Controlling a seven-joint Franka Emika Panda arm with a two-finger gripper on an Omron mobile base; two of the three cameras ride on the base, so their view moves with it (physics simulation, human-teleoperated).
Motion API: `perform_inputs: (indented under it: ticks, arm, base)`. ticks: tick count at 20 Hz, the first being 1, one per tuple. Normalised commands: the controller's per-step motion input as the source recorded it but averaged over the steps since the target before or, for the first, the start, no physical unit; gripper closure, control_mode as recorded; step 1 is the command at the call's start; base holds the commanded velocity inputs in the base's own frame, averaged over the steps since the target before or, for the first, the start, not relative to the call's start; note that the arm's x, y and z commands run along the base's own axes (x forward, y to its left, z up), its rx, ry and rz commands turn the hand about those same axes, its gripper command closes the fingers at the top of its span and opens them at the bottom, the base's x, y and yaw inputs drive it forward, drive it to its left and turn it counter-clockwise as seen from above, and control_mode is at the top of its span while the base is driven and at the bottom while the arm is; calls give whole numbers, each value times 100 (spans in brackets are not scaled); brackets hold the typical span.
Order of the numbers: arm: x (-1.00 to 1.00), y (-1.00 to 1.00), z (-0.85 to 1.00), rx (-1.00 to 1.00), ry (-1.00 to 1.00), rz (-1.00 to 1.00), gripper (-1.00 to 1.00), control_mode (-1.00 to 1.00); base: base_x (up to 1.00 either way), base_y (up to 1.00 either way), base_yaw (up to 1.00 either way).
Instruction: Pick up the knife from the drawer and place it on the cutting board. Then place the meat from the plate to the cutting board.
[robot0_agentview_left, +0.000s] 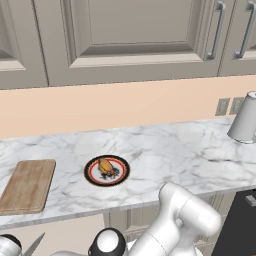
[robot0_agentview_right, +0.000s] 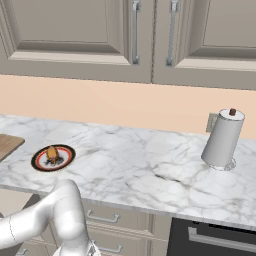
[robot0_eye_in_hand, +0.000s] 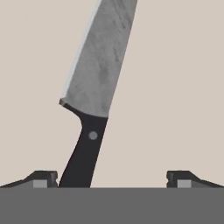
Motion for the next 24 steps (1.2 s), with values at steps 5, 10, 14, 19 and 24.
perform_inputs:
  ticks: [5,10,14,19,24]
  arm:
    - [4,3,-21,0,-1,0,-100,-100]
    - [9,0,-27,0,0,0,-100,-100]
    - [8,2,-30,0,0,0,-100,-100]
    - [0,1,-47,4,-1,1,-100,-100]
    - [0,0,-63,15,-6,0,100,-100]
  base:
    - [0,0,0]
    - [0,0,0]
    - [0,0,0]
    - [0,0,0]
    - [0,0,0]
